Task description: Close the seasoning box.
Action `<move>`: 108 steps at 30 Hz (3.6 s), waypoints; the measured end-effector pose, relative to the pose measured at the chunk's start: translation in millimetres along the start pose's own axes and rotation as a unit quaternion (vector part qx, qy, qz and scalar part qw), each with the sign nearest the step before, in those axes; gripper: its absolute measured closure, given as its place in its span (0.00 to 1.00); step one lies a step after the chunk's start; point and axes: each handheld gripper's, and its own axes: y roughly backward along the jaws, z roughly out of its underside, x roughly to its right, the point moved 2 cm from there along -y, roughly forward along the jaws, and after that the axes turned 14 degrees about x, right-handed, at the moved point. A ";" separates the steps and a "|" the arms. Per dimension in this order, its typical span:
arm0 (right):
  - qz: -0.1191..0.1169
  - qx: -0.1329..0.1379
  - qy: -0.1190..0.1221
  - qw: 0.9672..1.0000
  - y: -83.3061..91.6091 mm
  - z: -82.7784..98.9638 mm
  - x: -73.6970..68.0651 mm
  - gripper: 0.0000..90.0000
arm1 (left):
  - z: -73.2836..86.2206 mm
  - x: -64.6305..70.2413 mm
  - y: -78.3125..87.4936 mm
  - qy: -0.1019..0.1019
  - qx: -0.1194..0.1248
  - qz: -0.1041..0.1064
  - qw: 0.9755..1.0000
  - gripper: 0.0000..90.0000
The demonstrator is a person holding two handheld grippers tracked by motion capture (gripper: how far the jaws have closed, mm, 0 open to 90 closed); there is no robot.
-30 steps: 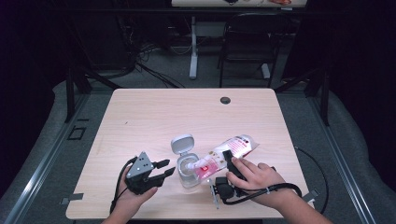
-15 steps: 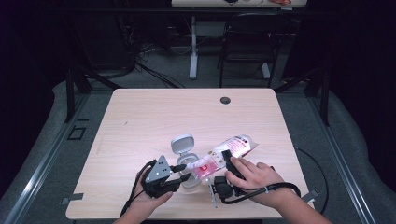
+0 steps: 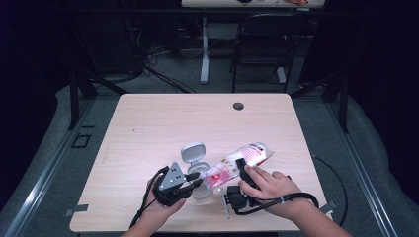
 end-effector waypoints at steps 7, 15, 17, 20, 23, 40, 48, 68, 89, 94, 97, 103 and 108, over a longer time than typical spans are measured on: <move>-0.004 -0.004 0.000 1.000 0.0 0.7 2.2 0.76 | 1.6 -0.2 -1.4 -0.002 -0.010 -0.006 1.000 0.97; -0.003 -0.007 0.008 1.000 0.8 -1.9 1.8 0.77 | 5.1 -0.5 -2.3 0.001 -0.019 -0.004 1.000 1.00; -0.009 -0.006 0.002 1.000 0.7 -1.0 3.2 0.77 | 3.9 -0.1 -0.5 0.004 -0.012 -0.008 1.000 1.00; -0.007 -0.004 -0.003 1.000 -0.3 0.1 1.7 0.77 | 2.1 0.7 1.6 -0.001 -0.009 -0.012 1.000 0.98; -0.008 -0.009 0.001 1.000 0.1 0.7 2.2 0.77 | 0.7 1.9 4.0 0.002 -0.002 -0.010 1.000 0.90; -0.008 -0.012 0.002 1.000 0.4 -0.8 4.0 0.78 | -3.4 8.1 -0.2 -0.027 -0.007 -0.010 1.000 1.00; -0.006 -0.015 0.011 1.000 3.5 -5.1 7.2 0.79 | -1.6 6.5 -0.2 -0.024 -0.010 -0.011 1.000 1.00; 0.000 -0.003 0.020 1.000 9.3 -12.8 11.0 0.81 | 2.3 5.1 -1.3 -0.016 -0.019 -0.007 1.000 1.00; 0.007 0.004 0.024 1.000 14.1 -18.5 14.4 0.87 | 4.0 5.5 -2.9 -0.012 -0.020 -0.006 1.000 1.00; 0.005 0.005 0.024 1.000 13.7 -18.4 14.7 0.88 | 3.6 4.9 -2.9 -0.015 -0.021 -0.006 1.000 1.00; 0.004 0.005 0.026 1.000 13.9 -18.7 14.7 0.89 | 3.7 4.7 -2.8 -0.013 -0.020 -0.005 1.000 1.00; 0.002 0.003 0.030 1.000 15.1 -19.7 15.7 0.89 | 3.9 4.3 -2.9 -0.011 -0.020 -0.004 1.000 1.00; -0.002 0.000 0.040 0.999 15.1 -21.5 16.6 0.90 | 4.2 4.0 -2.9 -0.009 -0.021 -0.003 1.000 1.00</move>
